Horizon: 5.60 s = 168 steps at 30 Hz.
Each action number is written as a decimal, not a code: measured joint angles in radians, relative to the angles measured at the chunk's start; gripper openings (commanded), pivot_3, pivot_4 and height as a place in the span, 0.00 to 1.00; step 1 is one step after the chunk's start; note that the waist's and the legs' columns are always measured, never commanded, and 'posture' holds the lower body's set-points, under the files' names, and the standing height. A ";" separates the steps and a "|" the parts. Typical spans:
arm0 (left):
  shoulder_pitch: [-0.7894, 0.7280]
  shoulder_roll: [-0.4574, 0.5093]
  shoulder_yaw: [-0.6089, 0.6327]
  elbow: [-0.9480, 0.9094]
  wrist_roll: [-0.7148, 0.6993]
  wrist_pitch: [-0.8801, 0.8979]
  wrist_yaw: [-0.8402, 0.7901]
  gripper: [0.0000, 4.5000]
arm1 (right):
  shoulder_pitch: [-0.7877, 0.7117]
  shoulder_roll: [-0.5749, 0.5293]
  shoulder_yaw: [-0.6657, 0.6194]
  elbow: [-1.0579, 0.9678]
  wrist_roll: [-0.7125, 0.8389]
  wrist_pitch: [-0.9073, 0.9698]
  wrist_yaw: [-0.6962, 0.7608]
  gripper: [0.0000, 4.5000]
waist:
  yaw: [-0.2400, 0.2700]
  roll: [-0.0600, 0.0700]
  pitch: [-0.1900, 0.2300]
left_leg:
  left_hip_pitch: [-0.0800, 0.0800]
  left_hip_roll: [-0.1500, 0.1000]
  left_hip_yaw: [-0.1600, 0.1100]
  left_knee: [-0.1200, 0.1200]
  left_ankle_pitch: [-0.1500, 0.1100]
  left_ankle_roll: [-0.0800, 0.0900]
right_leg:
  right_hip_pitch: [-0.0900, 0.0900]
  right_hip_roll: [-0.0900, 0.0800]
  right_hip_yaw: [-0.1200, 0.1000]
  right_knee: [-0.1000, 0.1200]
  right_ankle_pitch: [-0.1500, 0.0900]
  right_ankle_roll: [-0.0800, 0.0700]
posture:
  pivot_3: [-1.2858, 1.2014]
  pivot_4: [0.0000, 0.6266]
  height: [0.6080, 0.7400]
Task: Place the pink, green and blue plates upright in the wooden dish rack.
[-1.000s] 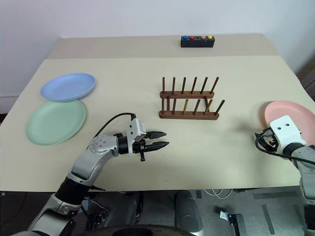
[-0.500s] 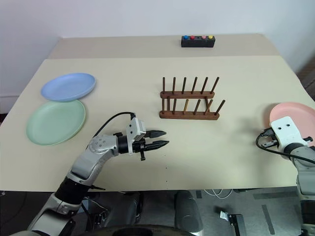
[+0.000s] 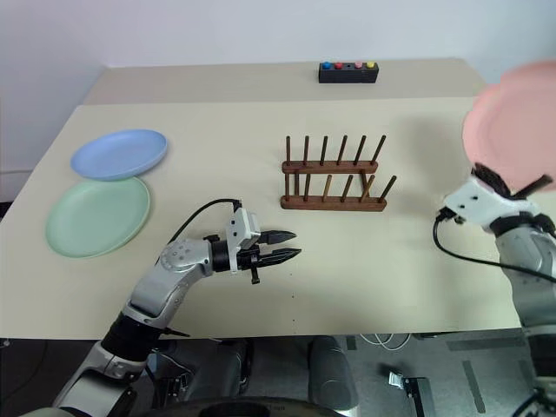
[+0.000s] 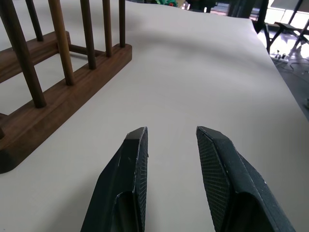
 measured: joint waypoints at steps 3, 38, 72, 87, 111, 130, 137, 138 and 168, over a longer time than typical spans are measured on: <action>0.000 -0.002 0.000 0.000 0.000 0.000 0.004 0.35 | -0.048 0.021 -0.013 -0.011 0.099 -0.015 0.054 0.01 | 0.003 0.000 0.000 | 0.000 0.000 0.000 0.000 0.000 0.000 | 0.000 0.000 0.000 0.000 0.001 0.002 | 0.52 0.24 1.00; 0.003 -0.005 0.001 0.000 0.004 -0.003 0.036 0.35 | -0.182 0.229 -0.198 -0.415 1.563 0.818 0.462 0.01 | 0.004 0.001 0.000 | -0.002 0.000 -0.001 0.000 0.000 0.000 | -0.002 0.000 -0.001 0.000 0.002 0.003 | 0.52 0.24 1.00; 0.003 -0.007 0.001 0.000 0.004 -0.003 0.052 0.35 | -0.237 0.239 -0.204 -0.195 1.490 0.868 0.471 0.98 | 0.004 0.001 0.000 | -0.003 0.000 -0.001 0.000 0.000 0.000 | -0.003 0.000 -0.001 0.000 0.002 0.003 | 0.52 0.24 1.00; 0.003 -0.007 0.004 0.000 0.010 -0.009 0.066 0.35 | -0.304 0.205 -0.243 -0.191 1.162 0.585 0.442 0.98 | 0.003 0.001 0.000 | -0.004 0.000 -0.001 0.000 0.000 0.000 | -0.004 0.000 -0.001 0.001 0.002 0.003 | 0.52 0.24 1.00; 0.041 0.225 0.728 -0.172 -0.052 0.273 0.570 0.99 | -0.303 0.227 0.302 -0.448 0.757 0.430 0.747 0.99 | 0.002 -0.005 0.003 | -0.006 0.001 -0.001 0.000 0.000 0.000 | -0.009 0.000 -0.001 0.005 0.002 0.004 | 0.52 0.24 1.00; -0.057 0.352 0.918 0.167 0.009 0.694 0.854 0.87 | -0.258 0.296 0.315 -0.382 0.688 0.376 0.786 0.99 | -0.001 -0.007 0.003 | -0.005 0.001 -0.002 0.000 0.000 -0.001 | -0.011 0.000 -0.002 0.011 0.002 0.003 | 0.52 0.24 1.00; -0.068 0.337 0.919 0.215 -0.010 0.732 0.848 0.11 | -0.237 0.296 0.313 -0.387 0.687 0.376 0.783 0.99 | -0.001 -0.007 0.003 | -0.005 0.001 -0.002 0.000 0.000 -0.001 | -0.011 0.000 -0.002 0.011 0.002 0.003 | 0.52 0.24 1.00; -0.074 0.336 0.924 0.213 -0.015 0.733 0.847 0.01 | -0.237 0.296 0.312 -0.388 0.687 0.376 0.782 0.99 | -0.001 -0.007 0.003 | -0.005 0.001 -0.002 0.000 0.000 -0.001 | -0.011 0.000 -0.002 0.011 0.002 0.003 | 0.52 0.24 1.00; 0.115 0.155 0.719 -0.294 -0.230 0.494 0.550 0.01 | -0.281 0.289 0.334 -0.389 0.595 0.296 0.827 0.99 | 0.004 -0.007 0.003 | -0.005 0.001 -0.001 0.002 0.001 -0.003 | -0.010 0.000 -0.002 0.010 0.002 0.002 | 0.52 0.24 1.00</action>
